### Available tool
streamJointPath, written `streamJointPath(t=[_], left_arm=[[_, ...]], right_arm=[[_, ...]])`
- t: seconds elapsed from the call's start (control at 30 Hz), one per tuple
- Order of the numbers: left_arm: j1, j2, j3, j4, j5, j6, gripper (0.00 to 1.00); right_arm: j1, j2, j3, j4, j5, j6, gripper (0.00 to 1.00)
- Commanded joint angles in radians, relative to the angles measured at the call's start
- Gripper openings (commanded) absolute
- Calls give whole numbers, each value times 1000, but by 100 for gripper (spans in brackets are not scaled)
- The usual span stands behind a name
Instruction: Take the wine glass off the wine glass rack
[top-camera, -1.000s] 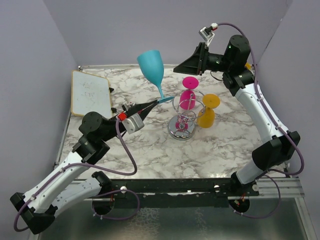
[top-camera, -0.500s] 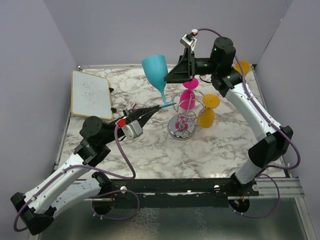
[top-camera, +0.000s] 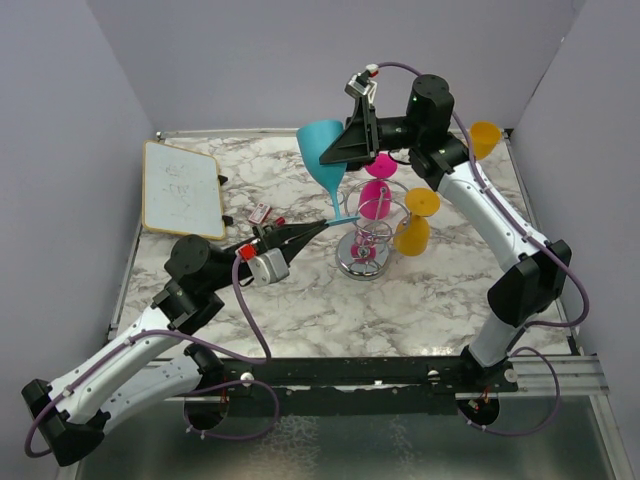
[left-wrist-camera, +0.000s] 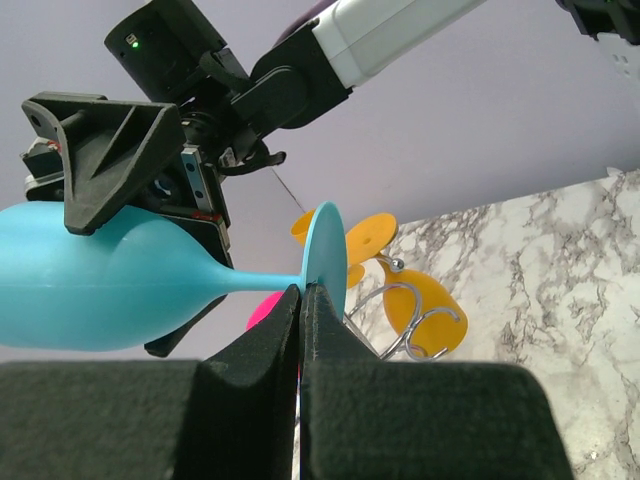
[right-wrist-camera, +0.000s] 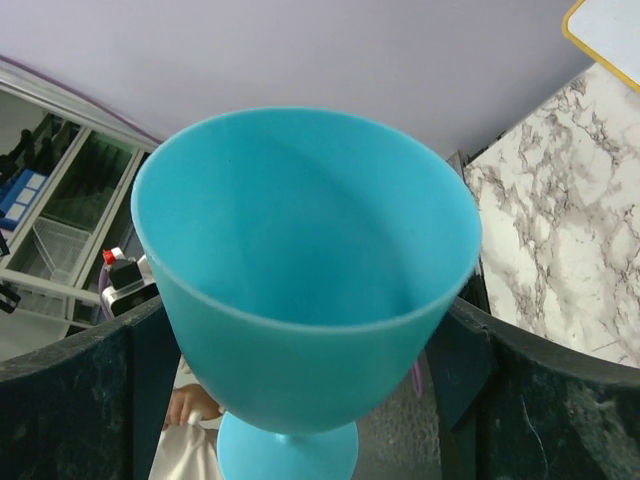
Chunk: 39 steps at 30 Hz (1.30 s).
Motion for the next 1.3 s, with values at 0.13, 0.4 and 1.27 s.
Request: streamJointPath(t=[0.13, 0.4, 1.27], left_arm=[[-14, -9, -12, 40, 29, -8, 0], [-15, -19, -17, 41, 19, -3, 0], [-15, -151, -33, 99, -271, -41, 100]], right_arm=[[7, 6, 34, 29, -41, -12, 89], [7, -14, 25, 41, -36, -23, 73], [-73, -46, 323, -472, 379, -421, 69]])
